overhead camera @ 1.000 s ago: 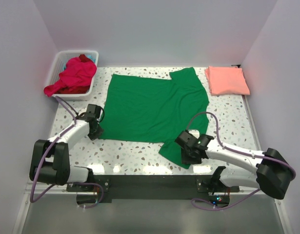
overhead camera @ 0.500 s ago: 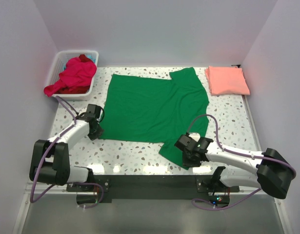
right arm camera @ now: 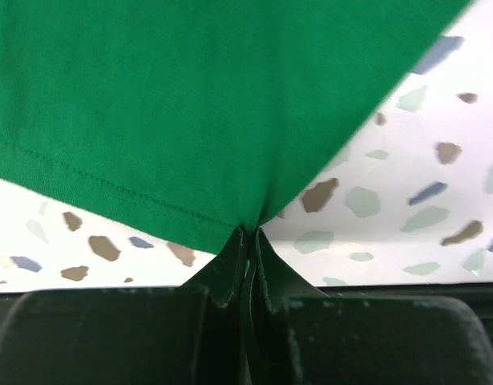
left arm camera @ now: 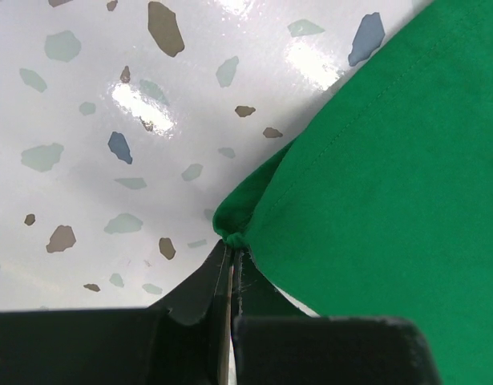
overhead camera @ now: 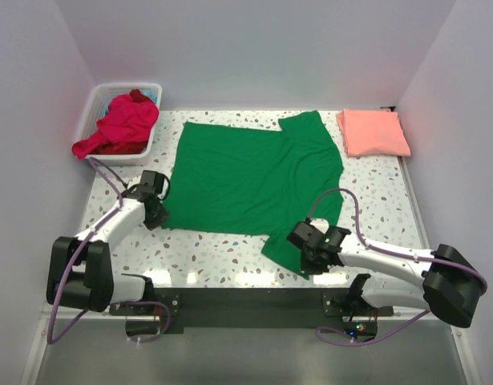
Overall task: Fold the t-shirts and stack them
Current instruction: Fold the tshirt
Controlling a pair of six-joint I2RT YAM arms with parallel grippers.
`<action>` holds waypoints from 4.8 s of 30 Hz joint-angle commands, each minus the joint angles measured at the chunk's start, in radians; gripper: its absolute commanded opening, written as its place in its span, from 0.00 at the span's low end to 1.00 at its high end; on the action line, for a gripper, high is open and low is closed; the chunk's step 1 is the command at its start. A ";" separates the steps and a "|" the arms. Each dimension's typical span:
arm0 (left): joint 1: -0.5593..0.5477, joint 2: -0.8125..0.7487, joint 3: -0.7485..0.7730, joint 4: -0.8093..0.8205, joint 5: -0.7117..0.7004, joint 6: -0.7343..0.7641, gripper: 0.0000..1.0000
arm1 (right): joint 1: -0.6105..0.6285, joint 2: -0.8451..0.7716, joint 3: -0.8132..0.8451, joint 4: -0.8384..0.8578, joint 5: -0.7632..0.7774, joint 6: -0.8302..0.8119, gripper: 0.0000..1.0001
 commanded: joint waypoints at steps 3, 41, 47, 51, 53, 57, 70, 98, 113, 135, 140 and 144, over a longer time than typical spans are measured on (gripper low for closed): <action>0.008 -0.101 0.027 -0.053 -0.040 -0.018 0.00 | 0.005 -0.039 0.087 -0.249 0.180 0.078 0.00; 0.006 -0.350 0.035 -0.294 -0.079 -0.191 0.00 | 0.005 -0.125 0.457 -0.611 0.459 0.238 0.00; 0.006 -0.226 0.096 -0.213 -0.077 -0.168 0.00 | 0.005 -0.050 0.527 -0.608 0.538 0.209 0.00; 0.006 -0.149 0.149 -0.173 -0.086 -0.147 0.00 | 0.001 -0.016 0.569 -0.587 0.599 0.178 0.00; 0.004 -0.111 0.180 -0.156 -0.094 -0.138 0.00 | -0.021 -0.003 0.576 -0.549 0.617 0.146 0.00; 0.004 -0.051 0.232 -0.135 -0.100 -0.124 0.00 | -0.097 0.013 0.573 -0.457 0.616 0.057 0.00; 0.004 0.207 0.432 -0.069 -0.121 -0.064 0.00 | -0.366 0.160 0.599 -0.119 0.526 -0.240 0.00; 0.003 0.610 0.734 -0.042 -0.115 0.057 0.00 | -0.548 0.467 0.711 0.025 0.447 -0.287 0.00; 0.000 0.431 0.587 0.303 -0.126 0.191 0.66 | -0.581 0.533 0.777 0.143 0.437 -0.346 0.33; -0.035 0.316 0.386 0.114 0.099 0.106 0.64 | -0.579 0.527 0.734 0.119 0.259 -0.368 0.29; -0.034 0.363 0.374 0.117 0.074 0.076 0.64 | -0.578 0.540 0.725 0.117 0.188 -0.391 0.29; -0.035 0.368 0.366 0.033 -0.006 0.008 0.64 | -0.555 0.545 0.708 0.116 0.113 -0.428 0.29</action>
